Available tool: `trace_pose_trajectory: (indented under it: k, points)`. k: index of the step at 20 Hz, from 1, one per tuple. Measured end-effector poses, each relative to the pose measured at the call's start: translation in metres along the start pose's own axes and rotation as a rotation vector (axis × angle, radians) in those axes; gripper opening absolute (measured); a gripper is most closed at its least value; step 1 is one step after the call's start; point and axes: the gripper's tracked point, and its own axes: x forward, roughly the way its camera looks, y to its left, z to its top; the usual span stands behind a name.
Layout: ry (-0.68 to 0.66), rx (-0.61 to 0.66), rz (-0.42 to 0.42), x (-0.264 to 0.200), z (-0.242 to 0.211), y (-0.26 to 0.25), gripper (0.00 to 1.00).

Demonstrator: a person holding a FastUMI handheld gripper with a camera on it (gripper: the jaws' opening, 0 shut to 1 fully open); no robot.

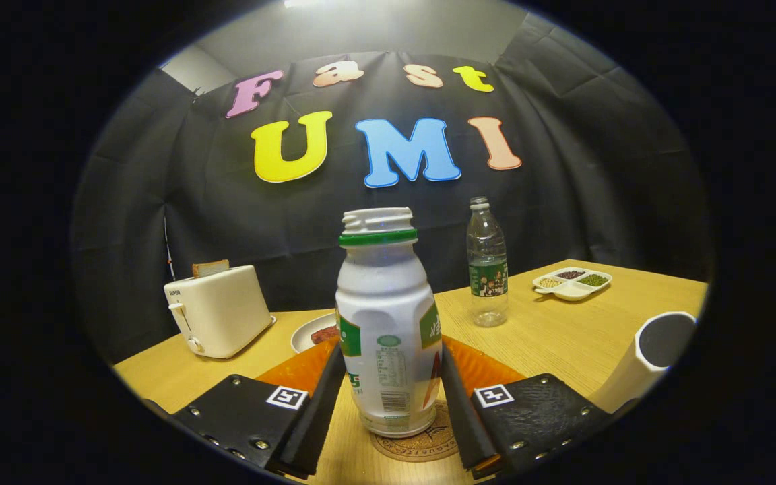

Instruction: Take the bottle from table, then pour the juice into the cup, finally place the bottle on the coaster

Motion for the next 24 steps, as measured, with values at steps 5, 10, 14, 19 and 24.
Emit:
trace_pose_trajectory:
  k: [5,10,14,19,24]
  points:
    - [-0.003,0.003,-0.004,-0.001,0.003,-0.001,0.8]
    - [-0.059,0.026,0.016,-0.007,0.025,0.002,0.98]
    - [-0.125,0.034,0.056,-0.017,0.051,0.012,0.97]
    - [-0.207,-0.005,0.099,-0.035,0.087,0.03,0.98]
    - [-0.287,-0.033,0.113,-0.068,0.131,0.039,0.98]
